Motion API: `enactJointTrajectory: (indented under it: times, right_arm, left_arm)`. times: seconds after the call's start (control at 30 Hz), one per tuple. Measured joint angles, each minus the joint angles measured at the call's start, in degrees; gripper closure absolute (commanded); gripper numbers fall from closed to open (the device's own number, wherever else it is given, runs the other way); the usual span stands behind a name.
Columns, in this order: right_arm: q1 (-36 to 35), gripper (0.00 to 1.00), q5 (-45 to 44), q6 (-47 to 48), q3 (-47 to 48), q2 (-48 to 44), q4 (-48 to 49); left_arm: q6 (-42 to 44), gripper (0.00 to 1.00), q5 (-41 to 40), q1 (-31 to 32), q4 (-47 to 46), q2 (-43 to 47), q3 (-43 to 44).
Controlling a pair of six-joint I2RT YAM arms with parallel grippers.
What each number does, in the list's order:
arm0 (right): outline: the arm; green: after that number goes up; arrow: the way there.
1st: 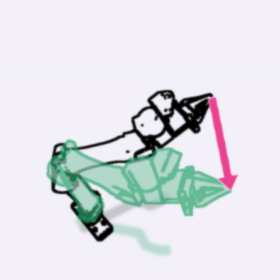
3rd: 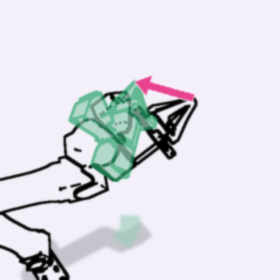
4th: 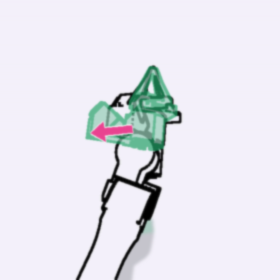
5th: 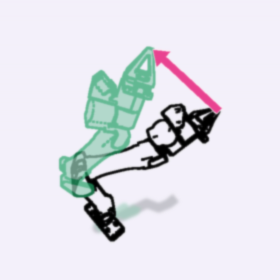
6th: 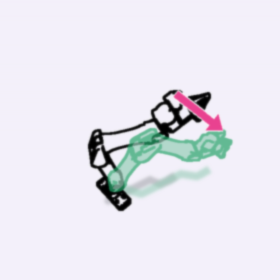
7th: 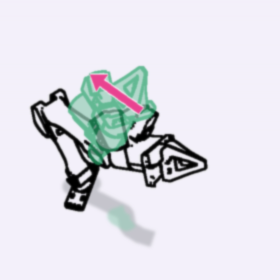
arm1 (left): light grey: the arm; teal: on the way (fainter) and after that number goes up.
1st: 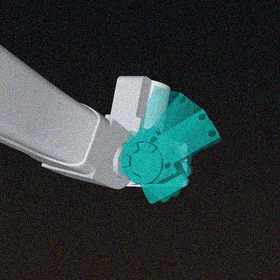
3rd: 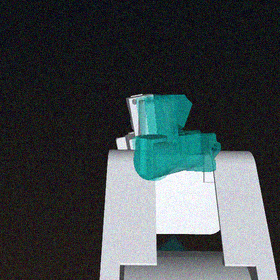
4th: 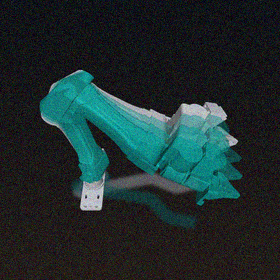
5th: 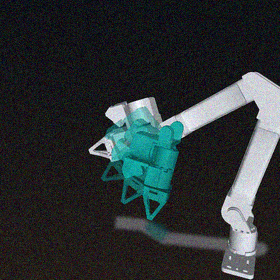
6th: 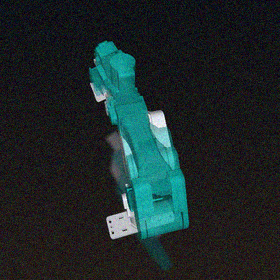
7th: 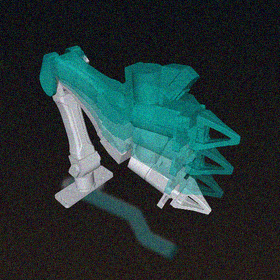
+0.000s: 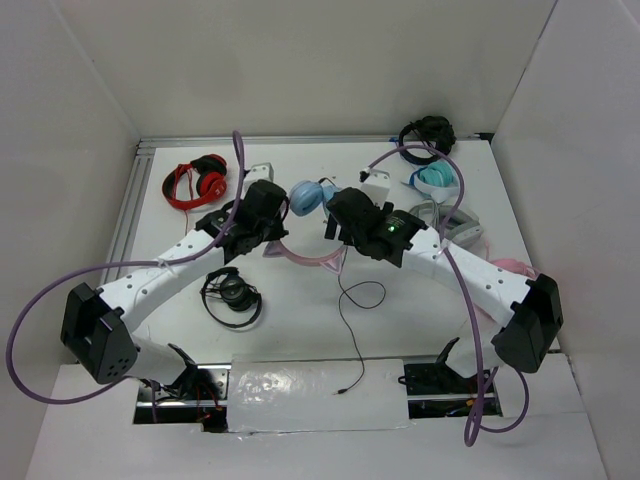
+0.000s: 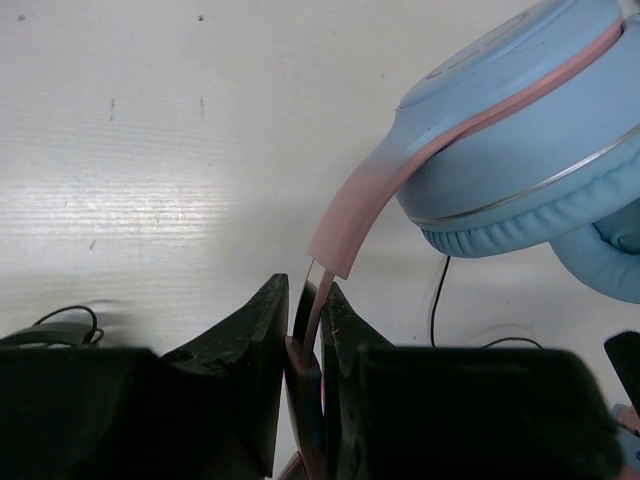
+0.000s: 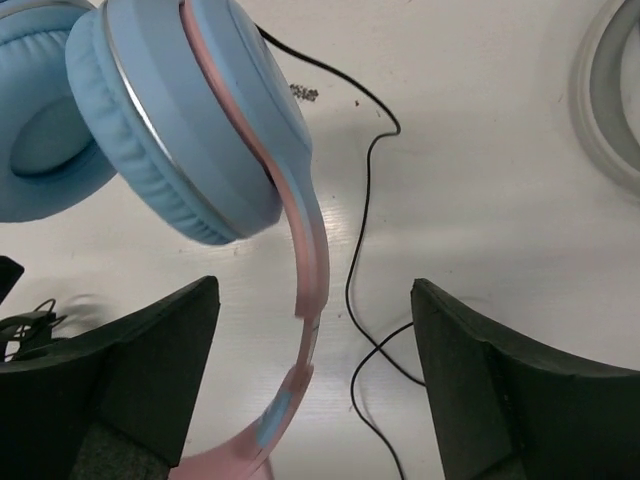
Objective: Wrap the headphones
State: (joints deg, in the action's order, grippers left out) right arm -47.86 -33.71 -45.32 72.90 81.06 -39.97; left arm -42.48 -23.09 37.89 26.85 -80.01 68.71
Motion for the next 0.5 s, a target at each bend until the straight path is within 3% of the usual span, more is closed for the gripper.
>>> enactJointTrajectory:
  times: [0.37,0.4,0.5]
  right_arm:
    - [1.6,0.44,5.5,-0.6,1.2,4.2,-0.4]
    - [2.1,0.52,6.1,-0.7,1.2,4.7,-0.3]
    - [3.1,1.00,7.0,-0.4,1.2,5.6,-0.5]
  left_arm:
    - [-4.3,1.00,-5.2,1.7,3.6,-3.1,2.8]
    - [-4.3,1.00,-5.1,1.7,3.4,-3.1,2.8]
    - [-4.0,1.00,-5.1,1.7,2.1,-2.7,2.5]
